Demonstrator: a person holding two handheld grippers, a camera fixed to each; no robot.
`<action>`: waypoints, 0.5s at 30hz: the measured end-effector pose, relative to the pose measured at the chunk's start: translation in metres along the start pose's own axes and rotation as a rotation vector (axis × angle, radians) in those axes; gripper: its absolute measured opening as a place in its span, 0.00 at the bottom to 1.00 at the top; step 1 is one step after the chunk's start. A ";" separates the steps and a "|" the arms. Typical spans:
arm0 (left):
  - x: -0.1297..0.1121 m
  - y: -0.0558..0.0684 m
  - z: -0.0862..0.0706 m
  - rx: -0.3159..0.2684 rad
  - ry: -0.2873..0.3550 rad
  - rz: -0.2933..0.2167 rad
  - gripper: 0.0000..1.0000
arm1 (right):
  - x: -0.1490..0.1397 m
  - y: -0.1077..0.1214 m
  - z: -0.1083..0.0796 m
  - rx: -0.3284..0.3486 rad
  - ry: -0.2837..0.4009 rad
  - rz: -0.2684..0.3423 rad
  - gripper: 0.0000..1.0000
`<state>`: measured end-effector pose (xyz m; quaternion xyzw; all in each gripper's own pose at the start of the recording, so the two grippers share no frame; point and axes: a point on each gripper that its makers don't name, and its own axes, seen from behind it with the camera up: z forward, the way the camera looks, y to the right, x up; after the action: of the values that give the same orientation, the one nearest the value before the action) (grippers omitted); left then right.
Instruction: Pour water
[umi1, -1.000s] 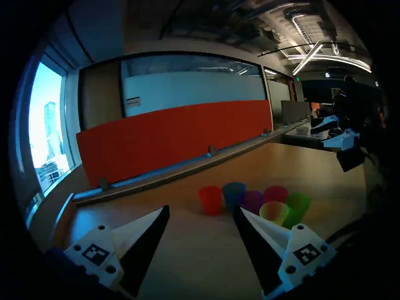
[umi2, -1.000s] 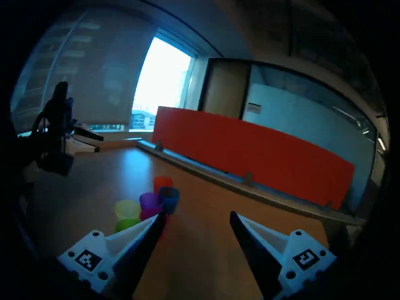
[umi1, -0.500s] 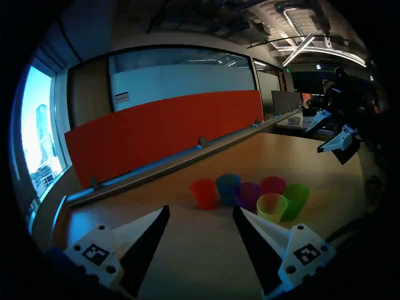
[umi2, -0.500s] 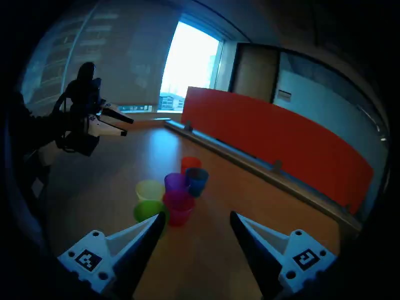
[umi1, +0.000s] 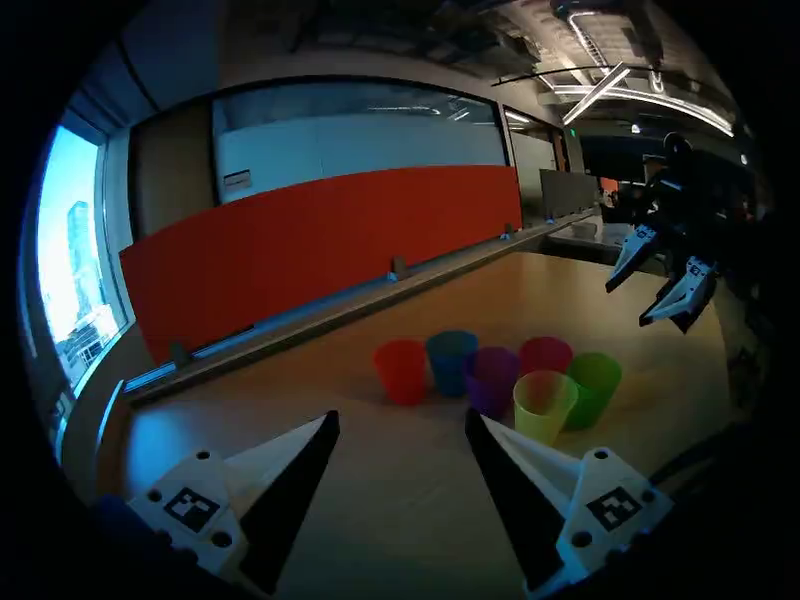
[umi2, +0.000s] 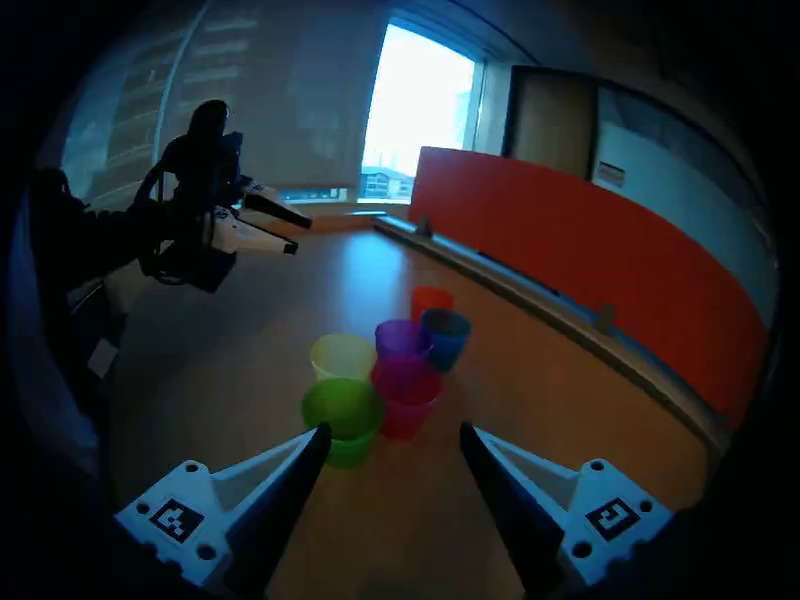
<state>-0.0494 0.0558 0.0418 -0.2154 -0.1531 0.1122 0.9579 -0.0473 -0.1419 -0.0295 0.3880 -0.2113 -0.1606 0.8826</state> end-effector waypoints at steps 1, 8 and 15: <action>-0.001 0.001 0.001 -0.007 -0.002 0.002 0.93 | -0.001 -0.001 0.002 0.012 -0.005 -0.002 1.00; -0.006 0.009 0.008 -0.048 -0.012 0.007 0.93 | -0.011 -0.009 0.017 0.074 -0.042 -0.018 1.00; -0.011 0.017 0.011 -0.091 -0.025 -0.003 0.93 | -0.023 -0.018 0.031 0.123 -0.078 -0.022 1.00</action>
<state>-0.0660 0.0716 0.0415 -0.2572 -0.1703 0.1064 0.9453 -0.0850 -0.1627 -0.0301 0.4373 -0.2508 -0.1721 0.8463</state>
